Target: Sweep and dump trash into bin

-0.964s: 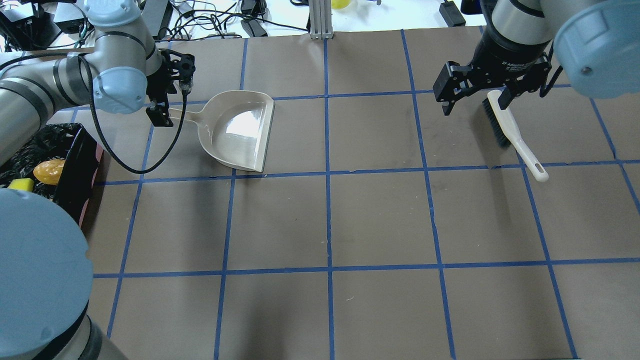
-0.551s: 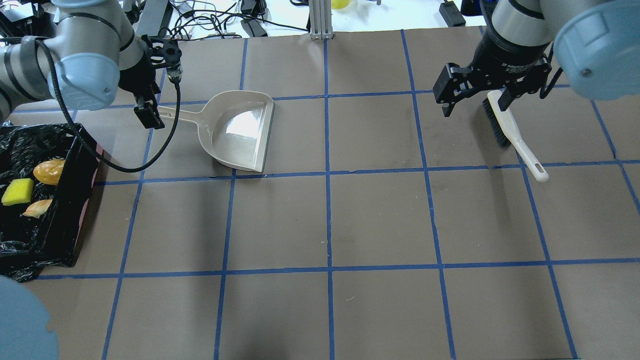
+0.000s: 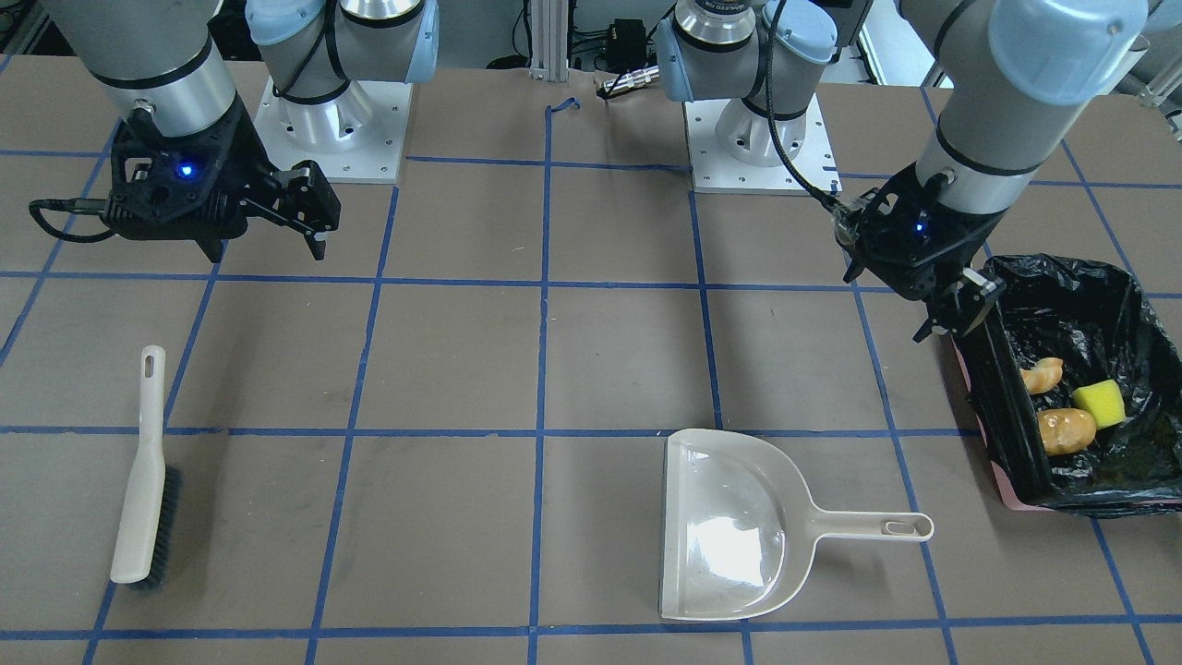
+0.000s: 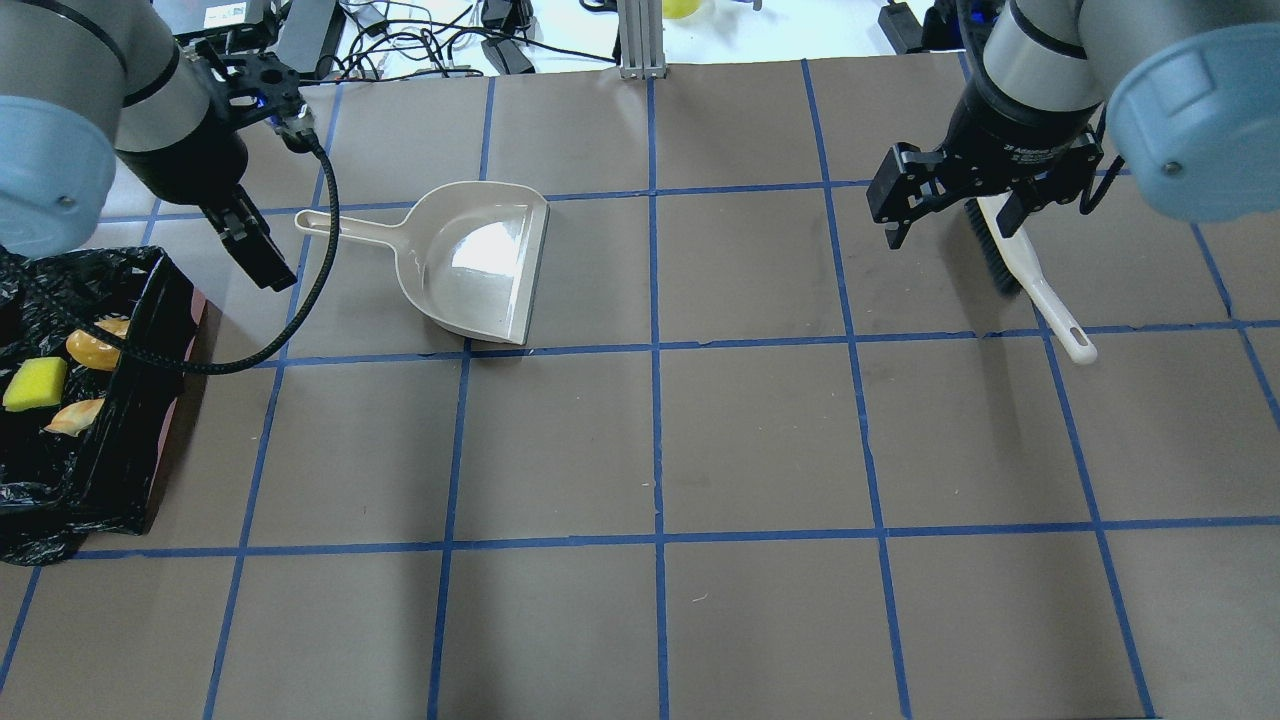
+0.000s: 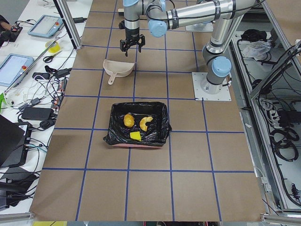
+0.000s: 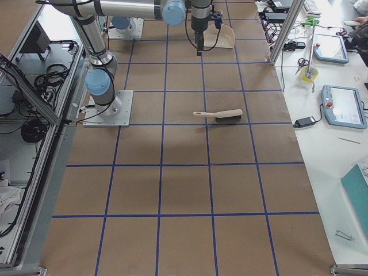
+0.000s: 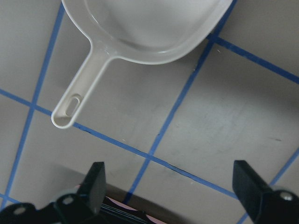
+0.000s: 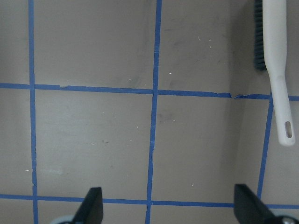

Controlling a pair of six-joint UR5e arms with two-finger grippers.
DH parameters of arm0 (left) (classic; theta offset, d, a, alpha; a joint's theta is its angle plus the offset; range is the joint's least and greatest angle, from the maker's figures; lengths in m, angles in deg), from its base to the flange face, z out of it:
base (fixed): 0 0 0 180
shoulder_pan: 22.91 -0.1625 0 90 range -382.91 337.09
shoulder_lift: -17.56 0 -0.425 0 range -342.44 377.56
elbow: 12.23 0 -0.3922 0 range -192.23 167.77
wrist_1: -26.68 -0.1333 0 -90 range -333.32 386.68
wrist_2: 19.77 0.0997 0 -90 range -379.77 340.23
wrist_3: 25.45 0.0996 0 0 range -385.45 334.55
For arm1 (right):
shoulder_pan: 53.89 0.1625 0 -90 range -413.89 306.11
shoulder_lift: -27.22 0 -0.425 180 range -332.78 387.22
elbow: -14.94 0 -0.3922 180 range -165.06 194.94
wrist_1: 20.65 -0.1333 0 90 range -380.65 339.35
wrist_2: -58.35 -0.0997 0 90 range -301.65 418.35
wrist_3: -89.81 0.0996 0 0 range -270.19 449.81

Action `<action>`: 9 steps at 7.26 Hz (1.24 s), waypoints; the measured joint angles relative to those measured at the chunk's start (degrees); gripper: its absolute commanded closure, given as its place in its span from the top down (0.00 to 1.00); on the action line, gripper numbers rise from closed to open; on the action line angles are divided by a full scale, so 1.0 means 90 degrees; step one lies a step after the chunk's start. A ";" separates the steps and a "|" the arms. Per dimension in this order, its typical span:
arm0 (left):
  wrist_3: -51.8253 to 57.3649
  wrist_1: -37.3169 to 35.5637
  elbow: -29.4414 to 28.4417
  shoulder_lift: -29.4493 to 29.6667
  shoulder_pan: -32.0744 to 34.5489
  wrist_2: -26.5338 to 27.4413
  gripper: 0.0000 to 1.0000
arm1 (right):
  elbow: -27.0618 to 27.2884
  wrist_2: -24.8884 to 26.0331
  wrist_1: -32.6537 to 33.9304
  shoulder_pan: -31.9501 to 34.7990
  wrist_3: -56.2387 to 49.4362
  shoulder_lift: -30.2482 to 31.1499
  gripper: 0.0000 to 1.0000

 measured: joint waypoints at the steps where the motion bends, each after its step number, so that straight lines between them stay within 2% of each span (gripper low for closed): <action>1: -0.1098 0.0122 -0.0033 -0.0120 0.0006 -0.0067 1.00 | 0.0003 0.0000 0.0000 -0.0001 0.0000 0.0002 1.00; 5: -0.5481 0.1031 -0.0730 -0.0118 0.0160 -0.0440 1.00 | 0.0005 -0.0001 0.0015 -0.0005 0.0000 0.0010 1.00; 7: -0.6890 0.1154 -0.0871 -0.0061 0.0539 -0.0547 1.00 | 0.0005 -0.0006 0.0062 -0.0005 0.0004 0.0013 1.00; 9: -0.7430 0.1142 -0.0847 -0.0051 0.0742 -0.0556 1.00 | 0.0005 -0.0003 0.0083 -0.0005 0.0001 0.0013 1.00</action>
